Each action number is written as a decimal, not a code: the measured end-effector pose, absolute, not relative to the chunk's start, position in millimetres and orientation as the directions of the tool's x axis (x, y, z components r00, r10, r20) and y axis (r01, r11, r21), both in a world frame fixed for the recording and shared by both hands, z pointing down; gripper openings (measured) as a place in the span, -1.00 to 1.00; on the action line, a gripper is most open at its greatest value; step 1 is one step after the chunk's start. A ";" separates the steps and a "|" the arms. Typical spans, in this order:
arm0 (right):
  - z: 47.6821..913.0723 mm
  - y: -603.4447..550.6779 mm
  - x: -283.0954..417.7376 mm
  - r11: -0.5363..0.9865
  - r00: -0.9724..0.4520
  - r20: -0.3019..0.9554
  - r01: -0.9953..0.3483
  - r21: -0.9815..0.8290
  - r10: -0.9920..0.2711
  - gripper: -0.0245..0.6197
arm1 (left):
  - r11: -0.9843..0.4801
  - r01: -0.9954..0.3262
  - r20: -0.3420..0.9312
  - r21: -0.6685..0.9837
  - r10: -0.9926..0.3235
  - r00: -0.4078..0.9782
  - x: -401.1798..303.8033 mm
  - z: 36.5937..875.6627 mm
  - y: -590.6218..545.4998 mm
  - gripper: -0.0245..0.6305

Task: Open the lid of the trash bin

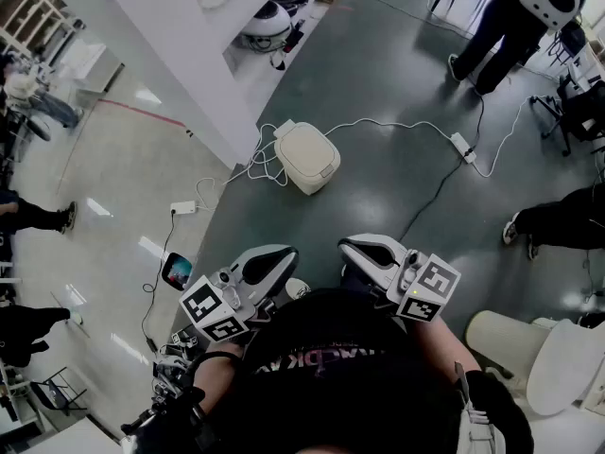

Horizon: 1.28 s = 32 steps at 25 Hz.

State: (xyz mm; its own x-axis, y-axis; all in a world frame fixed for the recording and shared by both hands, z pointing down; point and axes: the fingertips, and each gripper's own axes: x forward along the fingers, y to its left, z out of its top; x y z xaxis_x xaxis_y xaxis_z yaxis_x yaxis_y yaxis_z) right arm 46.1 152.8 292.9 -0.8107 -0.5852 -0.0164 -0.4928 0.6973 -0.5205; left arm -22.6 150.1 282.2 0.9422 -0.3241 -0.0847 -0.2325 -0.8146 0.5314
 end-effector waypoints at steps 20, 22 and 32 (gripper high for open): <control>284.9 151.0 17.4 0.742 -0.856 -0.024 -0.434 -0.511 -0.517 -0.90 | -0.832 -0.312 -0.034 0.458 -0.368 0.929 -47.3 280.8 152.4 -0.91; 284.8 152.1 13.8 0.744 -0.857 -0.025 -0.432 -0.510 -0.514 -0.90 | -0.831 -0.324 -0.024 0.451 -0.374 0.927 -51.9 283.3 154.1 -0.91; 285.3 153.4 0.5 0.729 -0.849 -0.018 -0.441 -0.524 -0.528 -0.90 | -0.829 -0.336 -0.008 0.446 -0.379 0.925 -71.6 292.1 167.6 -0.91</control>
State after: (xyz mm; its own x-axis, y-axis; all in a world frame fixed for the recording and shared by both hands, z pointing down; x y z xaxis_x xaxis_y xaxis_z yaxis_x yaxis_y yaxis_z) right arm 0.5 153.4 285.3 -0.8492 -0.5278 -0.0185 -0.4415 0.7286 -0.5237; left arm -71.6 167.6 292.1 0.9252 -0.3793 -0.0084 -0.3360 -0.8294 0.4462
